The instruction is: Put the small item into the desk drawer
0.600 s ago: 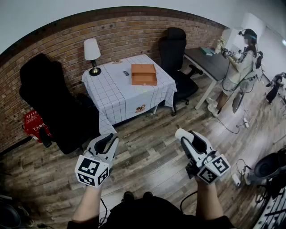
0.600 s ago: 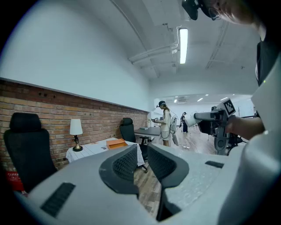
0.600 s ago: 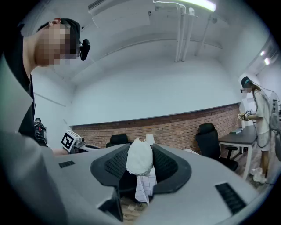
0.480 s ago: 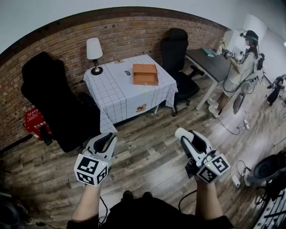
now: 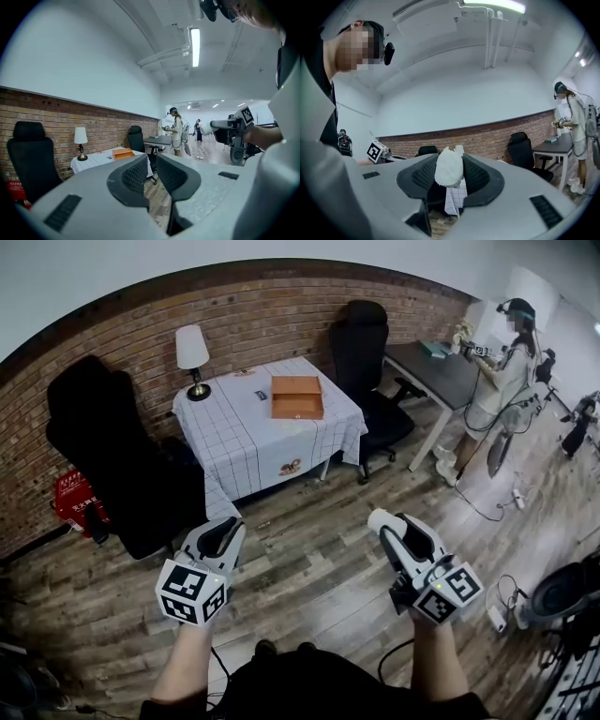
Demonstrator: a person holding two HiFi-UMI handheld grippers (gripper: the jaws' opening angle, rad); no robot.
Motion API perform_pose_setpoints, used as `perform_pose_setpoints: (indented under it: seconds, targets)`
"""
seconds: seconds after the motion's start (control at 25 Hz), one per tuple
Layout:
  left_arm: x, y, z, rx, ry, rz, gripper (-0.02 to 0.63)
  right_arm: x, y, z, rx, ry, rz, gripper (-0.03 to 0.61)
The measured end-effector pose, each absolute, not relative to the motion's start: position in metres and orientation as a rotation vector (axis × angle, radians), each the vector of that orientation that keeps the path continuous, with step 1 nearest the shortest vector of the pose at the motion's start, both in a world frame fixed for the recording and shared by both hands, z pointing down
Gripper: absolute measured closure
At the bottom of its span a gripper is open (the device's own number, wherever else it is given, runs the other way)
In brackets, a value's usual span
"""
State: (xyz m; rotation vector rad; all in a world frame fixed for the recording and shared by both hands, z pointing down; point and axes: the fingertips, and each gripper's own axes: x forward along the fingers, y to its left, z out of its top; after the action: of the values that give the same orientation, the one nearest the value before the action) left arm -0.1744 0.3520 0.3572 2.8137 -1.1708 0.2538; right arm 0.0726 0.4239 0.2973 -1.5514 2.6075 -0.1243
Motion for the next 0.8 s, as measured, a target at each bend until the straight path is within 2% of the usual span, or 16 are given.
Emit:
perform_pose_setpoints:
  seconds: [0.8]
  targets:
    - [-0.090,0.383,0.365,2.833,-1.129,0.282,0.548,0.151,0.464,0.317,-1.528,2.531,-0.208,0.414]
